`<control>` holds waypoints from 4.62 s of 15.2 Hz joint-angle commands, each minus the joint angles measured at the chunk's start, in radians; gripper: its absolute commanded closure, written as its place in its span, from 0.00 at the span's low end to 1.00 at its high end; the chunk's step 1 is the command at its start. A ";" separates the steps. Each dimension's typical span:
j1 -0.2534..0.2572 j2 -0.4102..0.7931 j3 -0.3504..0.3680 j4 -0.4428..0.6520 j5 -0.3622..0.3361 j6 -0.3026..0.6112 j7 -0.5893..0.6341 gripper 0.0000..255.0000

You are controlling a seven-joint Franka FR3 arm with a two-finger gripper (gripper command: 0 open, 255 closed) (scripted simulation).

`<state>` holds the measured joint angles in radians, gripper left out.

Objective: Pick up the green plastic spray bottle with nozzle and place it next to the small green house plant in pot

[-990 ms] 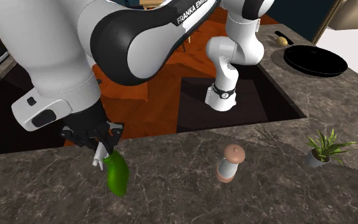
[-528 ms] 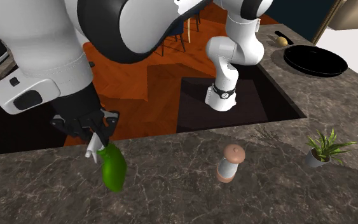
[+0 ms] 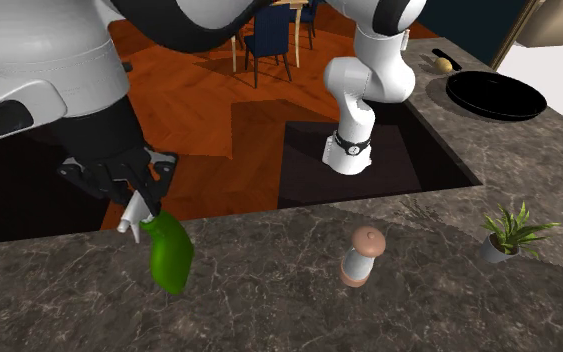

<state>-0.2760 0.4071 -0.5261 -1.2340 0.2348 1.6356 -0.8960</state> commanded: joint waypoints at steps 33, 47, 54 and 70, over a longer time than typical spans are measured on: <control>0.343 -0.349 0.108 -0.201 -0.198 -0.092 0.423 1.00; 0.522 -0.434 0.286 -0.299 -0.248 -0.072 0.777 1.00; 0.602 -0.392 0.368 -0.249 -0.248 -0.084 0.938 1.00; 0.792 -0.070 0.509 0.195 -0.262 -0.213 1.266 1.00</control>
<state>0.4991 0.3107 -0.0260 -1.0799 -0.0239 1.4372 0.3445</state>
